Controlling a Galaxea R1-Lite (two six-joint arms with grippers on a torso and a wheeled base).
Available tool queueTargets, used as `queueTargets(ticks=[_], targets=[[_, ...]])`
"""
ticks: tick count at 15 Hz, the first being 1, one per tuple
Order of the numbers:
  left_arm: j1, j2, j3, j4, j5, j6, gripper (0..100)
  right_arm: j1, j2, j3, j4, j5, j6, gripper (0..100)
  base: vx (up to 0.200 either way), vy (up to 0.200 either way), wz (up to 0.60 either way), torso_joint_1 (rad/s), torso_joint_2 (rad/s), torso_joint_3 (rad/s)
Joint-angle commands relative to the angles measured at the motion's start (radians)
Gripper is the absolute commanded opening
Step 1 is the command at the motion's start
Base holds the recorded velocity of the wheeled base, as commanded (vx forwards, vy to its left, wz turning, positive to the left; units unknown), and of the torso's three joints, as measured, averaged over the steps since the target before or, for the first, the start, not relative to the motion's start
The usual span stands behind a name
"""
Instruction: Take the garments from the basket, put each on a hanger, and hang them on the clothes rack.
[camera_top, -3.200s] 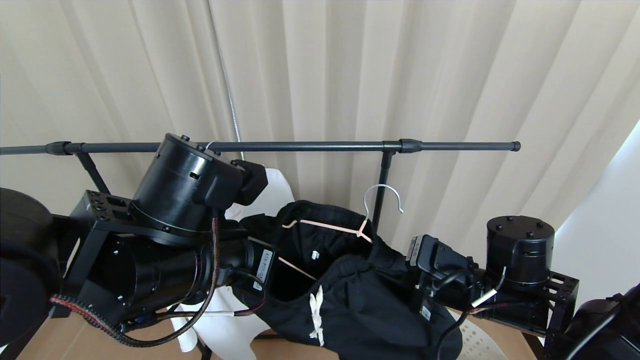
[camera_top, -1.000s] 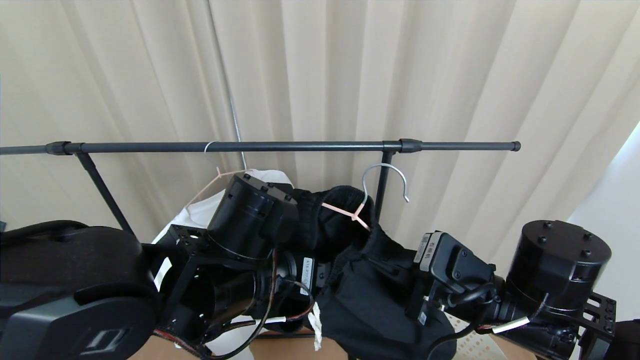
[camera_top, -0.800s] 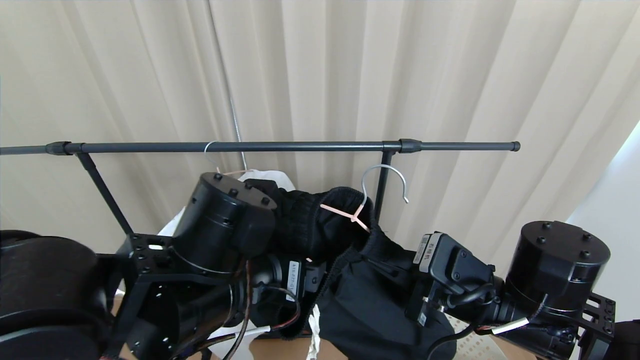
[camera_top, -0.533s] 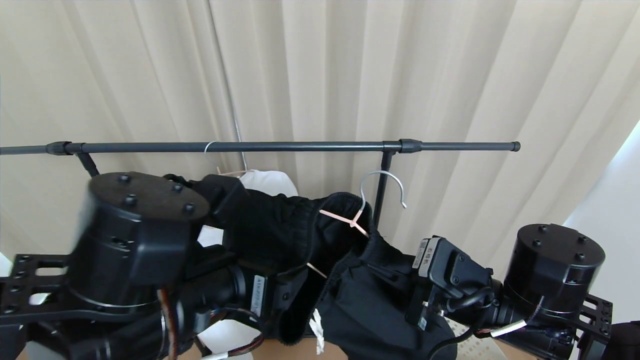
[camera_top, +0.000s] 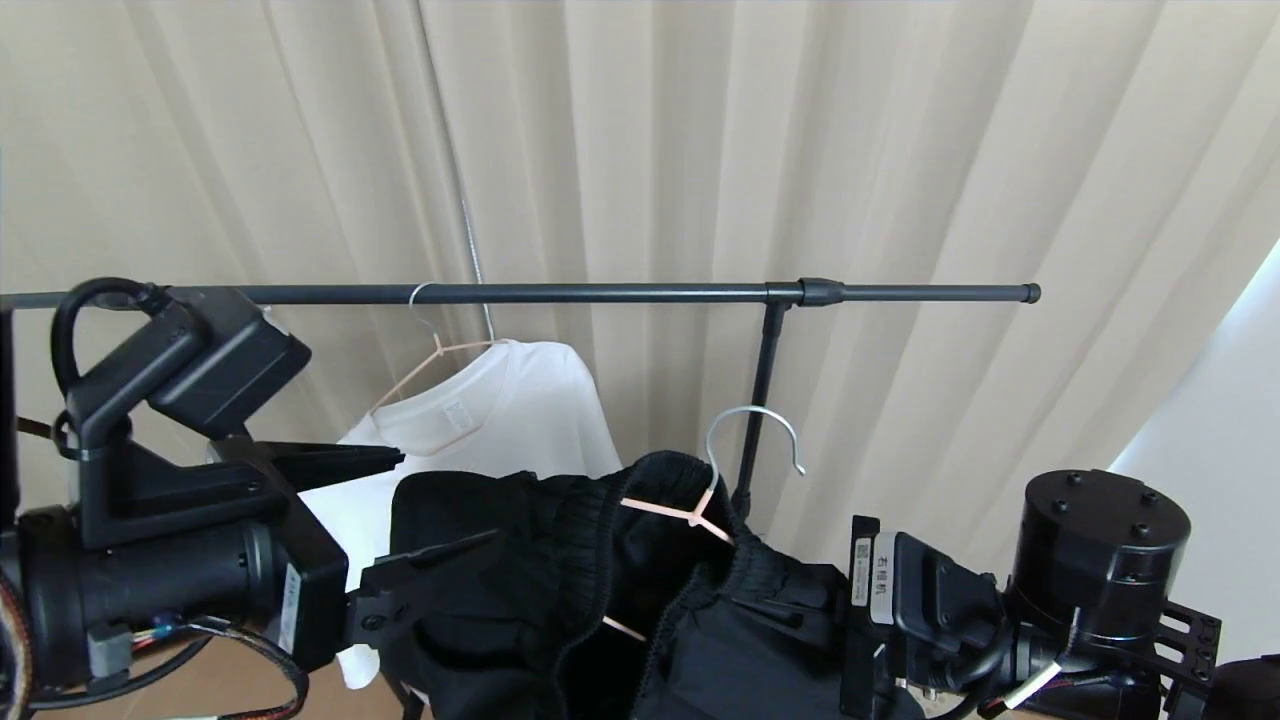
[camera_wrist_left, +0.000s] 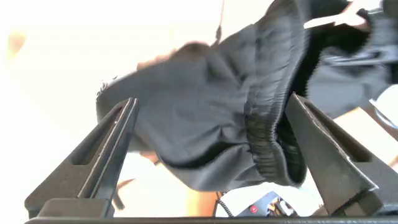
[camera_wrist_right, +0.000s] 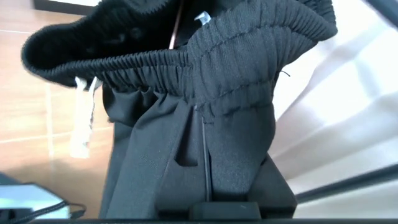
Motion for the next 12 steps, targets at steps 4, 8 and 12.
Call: queueTargets(ticks=[4, 8, 12], targets=[[0.128, 0.137, -0.219, 0.234, -0.321, 0.286, 100, 0.000, 0.002, 0.016, -0.002, 0.026, -0.002, 0, 0.000, 0.000, 0.00, 0.000, 0.00, 0.000], [0.133, 0.312, -0.308, 0.260, -0.387, 0.521, 100, 0.004, -0.001, 0.024, 0.000, 0.026, -0.038, 0, 0.000, 0.000, 0.00, 0.000, 0.00, 0.000], [0.128, 0.407, -0.349, 0.262, -0.496, 0.630, 100, 0.013, -0.009, 0.026, 0.000, 0.026, -0.039, 0, 0.000, 0.000, 0.00, 0.000, 0.00, 0.000]])
